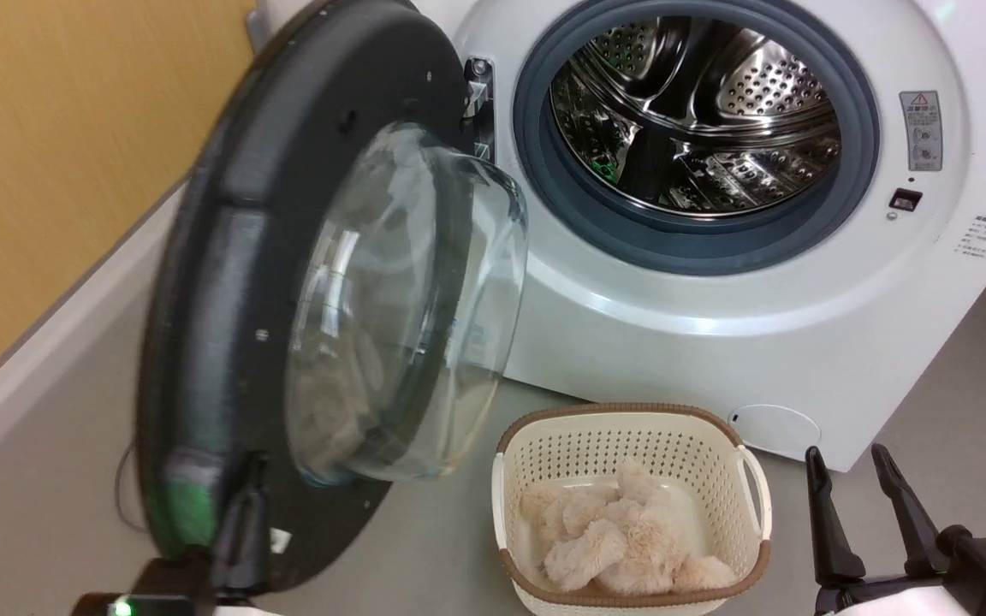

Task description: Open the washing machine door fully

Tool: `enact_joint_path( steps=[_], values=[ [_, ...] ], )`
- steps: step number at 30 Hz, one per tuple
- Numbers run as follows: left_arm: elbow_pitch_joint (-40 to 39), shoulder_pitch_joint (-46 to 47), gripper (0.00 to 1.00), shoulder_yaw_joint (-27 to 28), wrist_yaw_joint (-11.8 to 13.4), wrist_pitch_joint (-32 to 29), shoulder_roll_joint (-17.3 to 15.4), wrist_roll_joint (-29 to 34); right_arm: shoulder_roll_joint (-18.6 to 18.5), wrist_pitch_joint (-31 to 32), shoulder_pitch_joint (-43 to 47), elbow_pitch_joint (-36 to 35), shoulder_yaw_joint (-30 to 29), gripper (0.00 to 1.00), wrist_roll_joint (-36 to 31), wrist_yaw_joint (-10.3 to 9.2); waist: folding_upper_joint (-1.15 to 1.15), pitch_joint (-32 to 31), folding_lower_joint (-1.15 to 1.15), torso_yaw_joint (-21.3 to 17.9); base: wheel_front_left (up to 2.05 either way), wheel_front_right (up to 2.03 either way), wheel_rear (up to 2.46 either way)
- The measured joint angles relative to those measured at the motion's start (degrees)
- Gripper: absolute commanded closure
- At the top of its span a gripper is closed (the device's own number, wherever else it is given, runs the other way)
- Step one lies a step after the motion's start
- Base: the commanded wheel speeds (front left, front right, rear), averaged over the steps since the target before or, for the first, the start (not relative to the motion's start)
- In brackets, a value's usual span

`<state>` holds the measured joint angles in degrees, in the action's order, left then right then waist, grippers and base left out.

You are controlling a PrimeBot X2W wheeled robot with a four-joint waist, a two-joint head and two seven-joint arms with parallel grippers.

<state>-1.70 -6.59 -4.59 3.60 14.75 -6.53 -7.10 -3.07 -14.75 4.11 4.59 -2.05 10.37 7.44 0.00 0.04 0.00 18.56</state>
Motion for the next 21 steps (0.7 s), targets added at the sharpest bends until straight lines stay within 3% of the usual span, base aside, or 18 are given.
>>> enact_joint_path(
  steps=[12,21],
  values=[
    [7.01,6.99,1.00,10.73,0.35,-0.01,-1.22,-2.71,0.00,0.00,-1.50,-0.34,-0.26,0.00,-2.01,0.00,0.00,3.85,0.00,0.15,0.00,0.00,0.00],
    [13.30,14.89,1.00,19.17,0.77,-0.01,-3.90,-4.71,0.00,0.00,-3.68,-0.43,-0.35,0.00,-3.48,0.00,0.00,7.53,0.01,-0.60,0.00,0.00,0.00]
  ],
)
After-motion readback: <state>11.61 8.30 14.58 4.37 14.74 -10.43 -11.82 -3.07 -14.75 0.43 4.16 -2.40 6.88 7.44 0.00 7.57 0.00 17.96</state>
